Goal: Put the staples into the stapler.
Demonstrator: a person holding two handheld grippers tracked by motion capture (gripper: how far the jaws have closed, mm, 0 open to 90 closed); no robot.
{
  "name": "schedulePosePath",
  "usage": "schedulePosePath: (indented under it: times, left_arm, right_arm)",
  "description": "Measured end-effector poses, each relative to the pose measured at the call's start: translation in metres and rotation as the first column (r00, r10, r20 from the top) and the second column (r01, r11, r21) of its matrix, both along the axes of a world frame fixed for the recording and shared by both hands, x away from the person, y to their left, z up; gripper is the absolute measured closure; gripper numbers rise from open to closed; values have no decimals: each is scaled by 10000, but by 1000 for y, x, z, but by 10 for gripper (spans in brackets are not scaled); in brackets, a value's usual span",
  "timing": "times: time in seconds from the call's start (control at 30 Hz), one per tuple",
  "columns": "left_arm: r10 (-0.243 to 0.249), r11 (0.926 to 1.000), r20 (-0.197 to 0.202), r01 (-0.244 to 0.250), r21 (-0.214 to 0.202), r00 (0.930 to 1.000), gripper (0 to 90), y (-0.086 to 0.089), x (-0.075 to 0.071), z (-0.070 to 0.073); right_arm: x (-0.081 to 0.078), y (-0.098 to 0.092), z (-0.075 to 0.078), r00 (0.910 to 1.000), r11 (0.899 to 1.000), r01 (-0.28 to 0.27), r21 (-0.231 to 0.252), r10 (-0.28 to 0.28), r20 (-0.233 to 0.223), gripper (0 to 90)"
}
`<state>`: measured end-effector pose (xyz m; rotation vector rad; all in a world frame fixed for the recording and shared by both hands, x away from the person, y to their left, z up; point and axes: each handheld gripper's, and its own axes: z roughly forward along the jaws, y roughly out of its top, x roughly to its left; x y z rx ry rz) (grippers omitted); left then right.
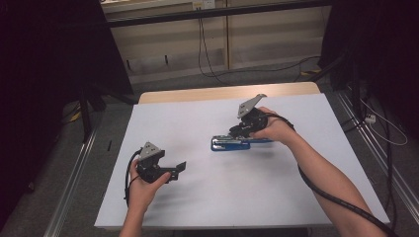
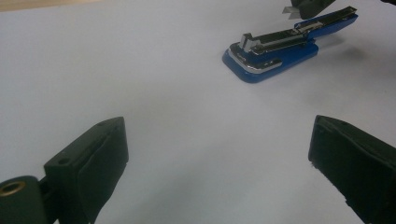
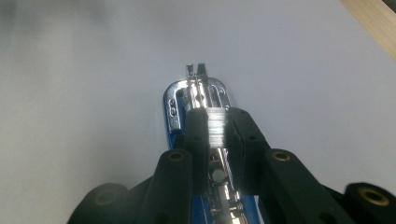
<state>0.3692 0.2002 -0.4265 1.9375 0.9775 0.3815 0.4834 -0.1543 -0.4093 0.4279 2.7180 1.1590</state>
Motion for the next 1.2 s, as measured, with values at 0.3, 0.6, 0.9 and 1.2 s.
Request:
schedulePosePath:
  times: [0.3,0.6,0.9,1.2]
  left_arm:
    - [18,10000,-11,-18,17,10000,51,0,0,0]
    - [25,10000,-28,-25,81,10000,51,1,1,-1]
    - [62,10000,-51,-61,45,10000,51,1,1,-2]
    - [59,10000,-74,-59,19,10000,51,2,1,-2]
  right_arm:
    - [3,3,-4,9999,9999,-105,68,105,-48,790]
    - [5,5,-7,9998,9999,-95,77,96,-171,790]
    - [8,8,-11,9995,9997,-217,110,220,-216,790]
    - [10,13,-13,9992,9995,-296,88,298,-259,790]
